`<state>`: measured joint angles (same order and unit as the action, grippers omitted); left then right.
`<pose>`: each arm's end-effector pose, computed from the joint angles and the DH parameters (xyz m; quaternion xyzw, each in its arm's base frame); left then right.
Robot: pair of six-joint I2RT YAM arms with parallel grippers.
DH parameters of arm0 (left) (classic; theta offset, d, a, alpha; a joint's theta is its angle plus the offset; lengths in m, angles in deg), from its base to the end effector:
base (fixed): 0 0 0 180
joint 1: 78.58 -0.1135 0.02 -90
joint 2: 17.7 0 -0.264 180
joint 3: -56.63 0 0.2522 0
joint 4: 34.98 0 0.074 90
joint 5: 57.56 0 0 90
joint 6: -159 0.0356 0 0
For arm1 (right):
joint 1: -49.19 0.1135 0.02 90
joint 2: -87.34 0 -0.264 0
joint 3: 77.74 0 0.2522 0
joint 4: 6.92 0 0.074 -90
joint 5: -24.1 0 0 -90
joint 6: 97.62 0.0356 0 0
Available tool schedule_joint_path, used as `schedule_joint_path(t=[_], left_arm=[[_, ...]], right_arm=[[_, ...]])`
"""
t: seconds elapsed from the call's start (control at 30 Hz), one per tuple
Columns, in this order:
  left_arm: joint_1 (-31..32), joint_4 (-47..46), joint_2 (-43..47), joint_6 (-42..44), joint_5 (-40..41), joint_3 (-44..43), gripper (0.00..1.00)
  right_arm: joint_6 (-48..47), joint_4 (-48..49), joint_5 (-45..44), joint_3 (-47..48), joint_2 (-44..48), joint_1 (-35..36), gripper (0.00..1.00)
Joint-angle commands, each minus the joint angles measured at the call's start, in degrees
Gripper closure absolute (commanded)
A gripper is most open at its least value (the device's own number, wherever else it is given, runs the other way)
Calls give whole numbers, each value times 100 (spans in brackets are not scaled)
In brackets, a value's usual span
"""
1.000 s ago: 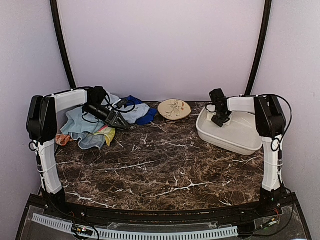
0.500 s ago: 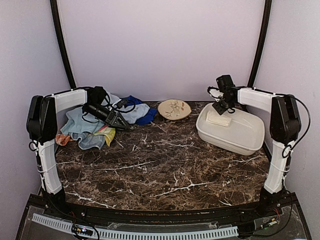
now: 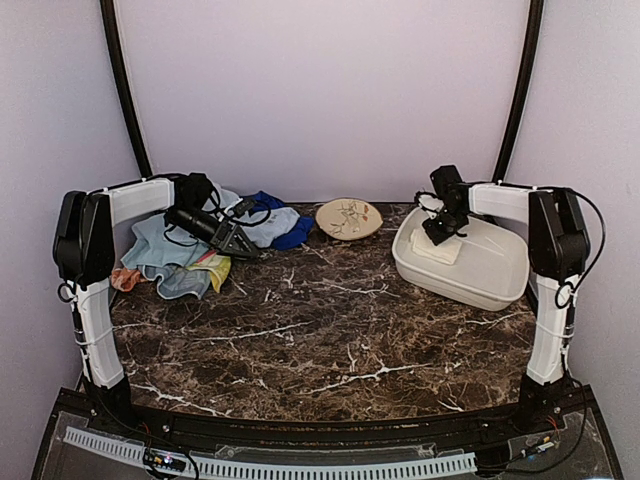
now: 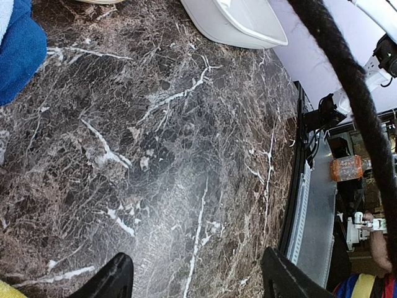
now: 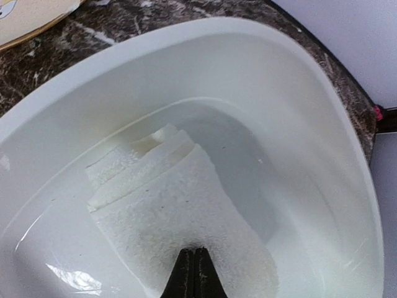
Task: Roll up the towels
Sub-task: Adjust the towel in the storage box.
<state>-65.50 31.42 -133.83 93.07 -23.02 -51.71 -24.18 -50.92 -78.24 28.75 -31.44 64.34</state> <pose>0.3945 -0.1218 0.2257 0.3399 0.8107 -0.4471 0.1653 0.4401 0.1113 0.2007 -0.2300 0.9238 -0.1064 0.2870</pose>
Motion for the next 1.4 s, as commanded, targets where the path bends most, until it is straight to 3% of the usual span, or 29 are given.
schedule_joint_path(t=[0.0, 0.3, 0.47, 0.8, 1.2, 1.37], left_arm=[[26, 179, 78, 111, -96, -93, 28], [24, 236, 30, 122, -90, -162, 28], [28, 251, 30, 127, -46, -165, 28], [28, 325, -3, 158, -2, -157, 29], [25, 342, -101, 168, -26, -142, 30], [28, 374, -110, 176, -92, -168, 30]], right_arm=[[331, -1, 833, -425, 300, -6, 100], [425, -143, 923, -549, 91, -11, 100], [308, -120, 443, -346, -160, -33, 100], [-201, 476, -101, 48, -509, -135, 100], [-646, 918, -72, 400, -768, -136, 100], [-96, 689, 240, 545, -428, -127, 75]])
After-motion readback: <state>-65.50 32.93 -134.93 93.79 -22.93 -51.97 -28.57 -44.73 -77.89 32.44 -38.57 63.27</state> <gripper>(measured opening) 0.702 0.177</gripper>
